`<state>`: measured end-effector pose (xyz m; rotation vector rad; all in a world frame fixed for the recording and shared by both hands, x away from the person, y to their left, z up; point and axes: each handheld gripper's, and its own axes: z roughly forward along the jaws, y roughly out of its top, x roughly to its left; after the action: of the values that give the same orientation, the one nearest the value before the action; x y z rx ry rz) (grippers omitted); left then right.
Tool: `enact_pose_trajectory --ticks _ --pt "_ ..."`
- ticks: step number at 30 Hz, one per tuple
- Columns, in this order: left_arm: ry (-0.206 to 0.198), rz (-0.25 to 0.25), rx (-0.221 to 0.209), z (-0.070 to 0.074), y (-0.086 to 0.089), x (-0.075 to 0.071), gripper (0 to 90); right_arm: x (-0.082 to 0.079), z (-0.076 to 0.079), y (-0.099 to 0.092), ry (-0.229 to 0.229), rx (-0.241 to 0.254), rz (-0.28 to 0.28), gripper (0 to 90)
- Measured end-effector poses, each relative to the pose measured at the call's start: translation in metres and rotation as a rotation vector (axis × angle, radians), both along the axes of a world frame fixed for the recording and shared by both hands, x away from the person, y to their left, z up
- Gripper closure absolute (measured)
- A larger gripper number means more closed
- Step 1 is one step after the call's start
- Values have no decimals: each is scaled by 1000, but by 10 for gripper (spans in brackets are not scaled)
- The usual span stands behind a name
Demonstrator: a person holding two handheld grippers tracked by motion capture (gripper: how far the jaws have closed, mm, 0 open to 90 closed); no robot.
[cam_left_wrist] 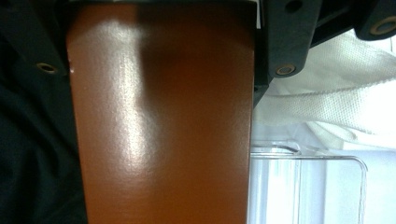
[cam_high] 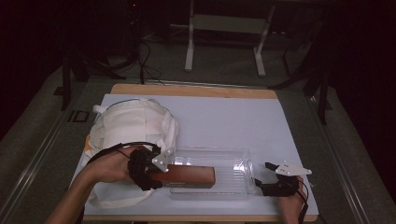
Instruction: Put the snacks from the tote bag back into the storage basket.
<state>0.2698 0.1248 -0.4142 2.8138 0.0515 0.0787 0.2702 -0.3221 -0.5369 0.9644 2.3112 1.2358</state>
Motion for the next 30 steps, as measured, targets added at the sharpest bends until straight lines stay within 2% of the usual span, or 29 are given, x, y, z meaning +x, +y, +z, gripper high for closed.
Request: enact_pose_trajectory --ticks 19,30 --pt "17 -20 7 -4 -11 1 437 0 0 0 1 0 1 143" --pt "11 -29 16 -5 -21 4 437 0 0 0 1 1 1 143"
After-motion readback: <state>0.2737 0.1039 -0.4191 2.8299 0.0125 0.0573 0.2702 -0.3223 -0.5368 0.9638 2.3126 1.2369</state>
